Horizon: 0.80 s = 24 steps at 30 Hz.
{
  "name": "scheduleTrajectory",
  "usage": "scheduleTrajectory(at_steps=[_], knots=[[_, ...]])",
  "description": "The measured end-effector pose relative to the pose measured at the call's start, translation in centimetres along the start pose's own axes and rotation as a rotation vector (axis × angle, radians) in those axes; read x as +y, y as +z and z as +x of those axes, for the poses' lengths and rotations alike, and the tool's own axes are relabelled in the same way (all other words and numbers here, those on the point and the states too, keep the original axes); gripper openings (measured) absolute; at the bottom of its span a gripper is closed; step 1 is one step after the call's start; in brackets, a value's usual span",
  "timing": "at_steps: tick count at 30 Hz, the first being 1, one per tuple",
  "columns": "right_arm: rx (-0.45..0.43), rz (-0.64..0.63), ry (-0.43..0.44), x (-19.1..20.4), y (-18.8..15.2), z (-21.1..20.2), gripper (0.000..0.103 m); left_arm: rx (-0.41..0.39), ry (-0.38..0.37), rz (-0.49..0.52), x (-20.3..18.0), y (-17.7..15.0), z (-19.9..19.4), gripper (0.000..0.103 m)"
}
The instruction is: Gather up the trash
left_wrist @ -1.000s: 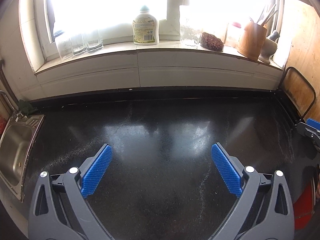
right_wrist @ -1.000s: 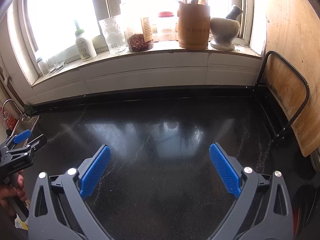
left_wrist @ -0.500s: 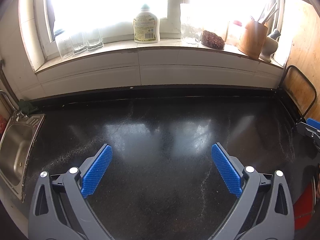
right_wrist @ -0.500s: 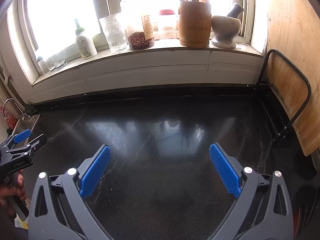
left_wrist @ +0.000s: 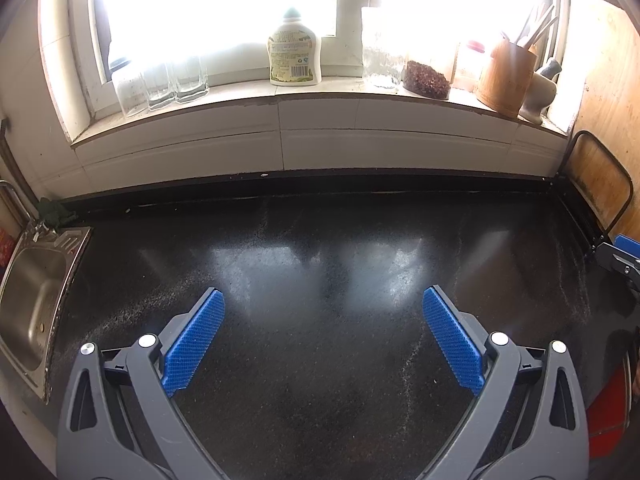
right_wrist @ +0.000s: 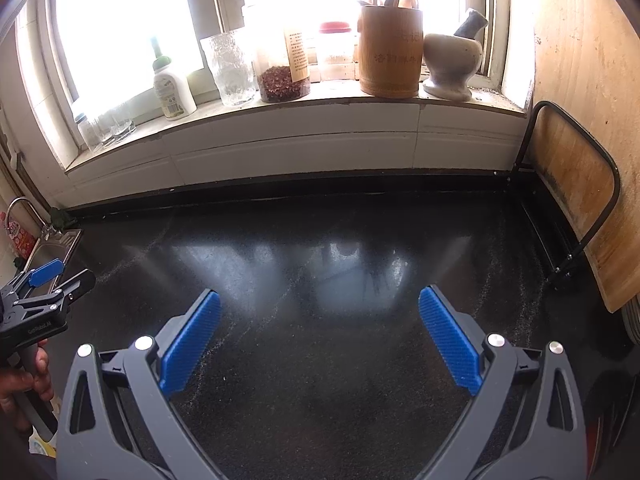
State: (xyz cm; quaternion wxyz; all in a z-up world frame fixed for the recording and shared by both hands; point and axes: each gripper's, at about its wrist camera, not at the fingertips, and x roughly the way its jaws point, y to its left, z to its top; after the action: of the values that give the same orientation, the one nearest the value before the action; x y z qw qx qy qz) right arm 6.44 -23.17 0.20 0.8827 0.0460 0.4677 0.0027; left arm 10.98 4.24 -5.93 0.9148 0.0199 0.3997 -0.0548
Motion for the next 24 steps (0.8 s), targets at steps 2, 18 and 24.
scheduleTrajectory(at_steps=[2,18,24], knots=[[0.0,0.0,-0.002,0.0,0.0,0.01,0.096,0.001,-0.001,-0.001,0.01,-0.02,-0.02,0.096],[-0.001,0.004,-0.001,-0.04,-0.37,-0.5,0.096,0.005,-0.002,-0.011,-0.26,-0.35,-0.47,0.096],[-0.001,0.011,0.0,-0.26,-0.32,-0.66,0.096,0.01,-0.013,-0.013,-0.59,-0.25,-0.53,0.096]])
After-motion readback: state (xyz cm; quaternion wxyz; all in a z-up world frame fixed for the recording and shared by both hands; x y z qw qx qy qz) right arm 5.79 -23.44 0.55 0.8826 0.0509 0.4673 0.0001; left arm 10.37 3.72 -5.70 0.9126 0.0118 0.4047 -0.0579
